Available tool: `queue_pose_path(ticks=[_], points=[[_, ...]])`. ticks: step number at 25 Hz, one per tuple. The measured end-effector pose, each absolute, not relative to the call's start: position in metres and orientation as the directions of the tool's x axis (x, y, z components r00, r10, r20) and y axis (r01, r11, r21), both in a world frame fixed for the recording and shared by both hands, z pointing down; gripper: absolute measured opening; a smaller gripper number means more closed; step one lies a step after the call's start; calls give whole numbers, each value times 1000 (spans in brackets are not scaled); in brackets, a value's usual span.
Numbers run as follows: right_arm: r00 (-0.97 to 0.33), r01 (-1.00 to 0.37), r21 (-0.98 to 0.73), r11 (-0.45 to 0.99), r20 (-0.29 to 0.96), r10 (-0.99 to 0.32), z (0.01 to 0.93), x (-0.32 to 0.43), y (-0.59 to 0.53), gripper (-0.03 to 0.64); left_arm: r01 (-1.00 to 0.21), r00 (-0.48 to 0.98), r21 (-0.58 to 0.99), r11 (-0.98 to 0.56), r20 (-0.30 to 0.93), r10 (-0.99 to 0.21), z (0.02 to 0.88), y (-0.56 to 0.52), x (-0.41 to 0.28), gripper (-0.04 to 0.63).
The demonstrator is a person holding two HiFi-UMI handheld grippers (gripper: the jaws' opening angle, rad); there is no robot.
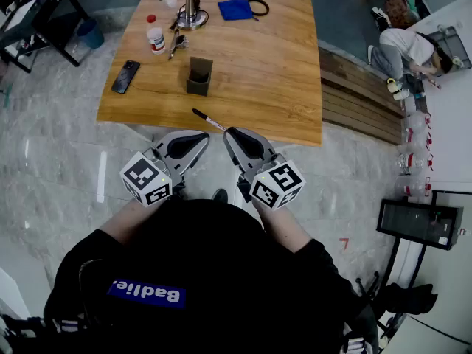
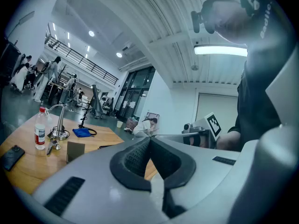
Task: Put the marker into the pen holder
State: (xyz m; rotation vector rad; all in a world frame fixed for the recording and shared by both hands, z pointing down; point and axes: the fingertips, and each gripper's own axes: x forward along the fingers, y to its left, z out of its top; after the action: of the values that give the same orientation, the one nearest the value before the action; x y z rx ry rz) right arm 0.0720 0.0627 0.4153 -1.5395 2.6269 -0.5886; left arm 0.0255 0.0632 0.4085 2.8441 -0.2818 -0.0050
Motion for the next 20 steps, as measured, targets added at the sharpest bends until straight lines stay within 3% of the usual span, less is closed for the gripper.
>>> queue_pose_path(ticks=[20], points=[[-438,-883,-287,370,226,-870,426,46,23,40,-150,988,286,-947,10,-153,409,39,-29,9]])
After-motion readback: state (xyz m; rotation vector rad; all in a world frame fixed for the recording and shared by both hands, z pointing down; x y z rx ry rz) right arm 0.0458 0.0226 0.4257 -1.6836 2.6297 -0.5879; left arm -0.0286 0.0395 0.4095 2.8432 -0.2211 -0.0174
